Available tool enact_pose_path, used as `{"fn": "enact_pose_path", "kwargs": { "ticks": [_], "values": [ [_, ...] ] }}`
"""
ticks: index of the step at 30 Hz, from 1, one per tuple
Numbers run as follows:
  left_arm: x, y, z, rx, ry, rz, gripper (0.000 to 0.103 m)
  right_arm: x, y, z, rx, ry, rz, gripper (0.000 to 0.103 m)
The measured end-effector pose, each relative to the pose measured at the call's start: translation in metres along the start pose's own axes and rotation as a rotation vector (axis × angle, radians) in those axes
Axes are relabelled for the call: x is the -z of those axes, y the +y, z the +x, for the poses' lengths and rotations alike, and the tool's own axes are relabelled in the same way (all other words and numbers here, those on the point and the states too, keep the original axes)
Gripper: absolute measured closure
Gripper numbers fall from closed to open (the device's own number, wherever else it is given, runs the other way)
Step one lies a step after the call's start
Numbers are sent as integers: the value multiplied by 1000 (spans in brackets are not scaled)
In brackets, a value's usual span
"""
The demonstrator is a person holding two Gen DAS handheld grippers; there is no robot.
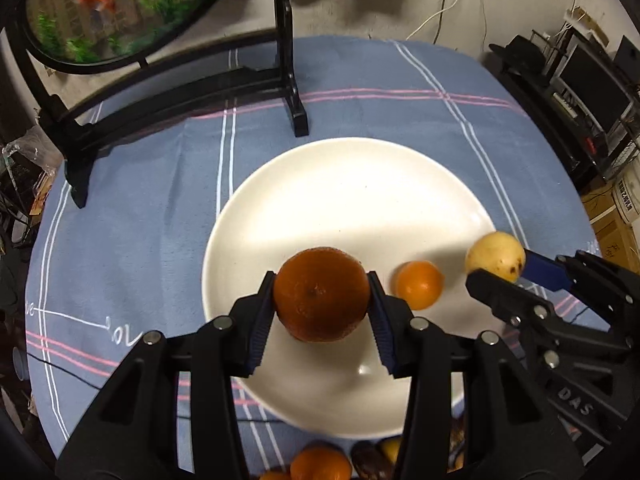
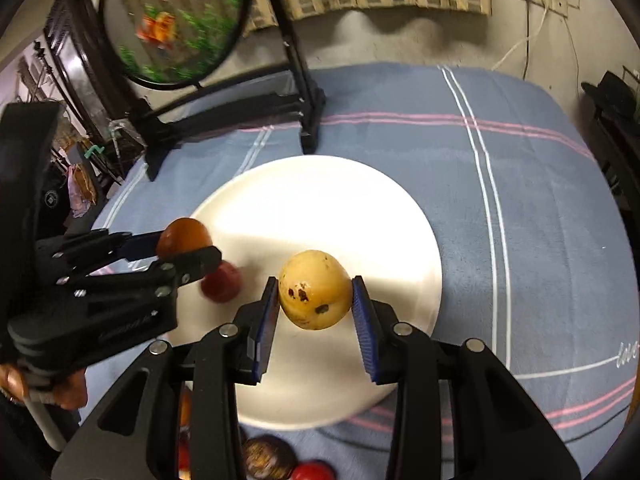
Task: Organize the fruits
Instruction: 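Lower both held fruits onto the plate and open both tools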
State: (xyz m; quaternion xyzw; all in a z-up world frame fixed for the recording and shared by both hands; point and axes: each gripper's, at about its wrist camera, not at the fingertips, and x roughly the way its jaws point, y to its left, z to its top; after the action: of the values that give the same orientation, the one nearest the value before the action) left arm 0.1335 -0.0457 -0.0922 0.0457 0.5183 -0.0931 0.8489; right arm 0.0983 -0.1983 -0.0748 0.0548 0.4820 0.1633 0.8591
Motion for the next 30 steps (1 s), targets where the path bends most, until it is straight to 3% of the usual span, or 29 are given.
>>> {"fn": "enact_pose_path", "kwargs": {
  "ticks": [6,7,8,9,10,15,20,25,30],
  "values": [
    [-3,-5,21,-27,25,27,57,-11,-16,27,22,82,44,62],
    [-3,-5,23,-32,23,19,50,-12,-18,29,12,87,50,58],
    [-4,-3,23,-36,13,13,46,-13,-20,28,9,79,51,41],
    [-4,-3,21,-42,2,11,43,-14,-21,25,12,62,54,33],
    [-4,-2,20,-37,2,9,39,-15,-22,22,0,42,56,31],
    [-6,3,5,-36,-26,1,38,-16,-14,0,6,3,14,31],
    [15,30,-47,-15,-117,-11,38,-4,-2,-49,-21,-76,-47,31],
    [54,70,-87,-46,-157,-70,35,37,9,-94,-8,-106,-104,31],
    [101,91,-105,-66,-134,-127,35,92,17,-116,46,-84,-139,31]
  ]
}}
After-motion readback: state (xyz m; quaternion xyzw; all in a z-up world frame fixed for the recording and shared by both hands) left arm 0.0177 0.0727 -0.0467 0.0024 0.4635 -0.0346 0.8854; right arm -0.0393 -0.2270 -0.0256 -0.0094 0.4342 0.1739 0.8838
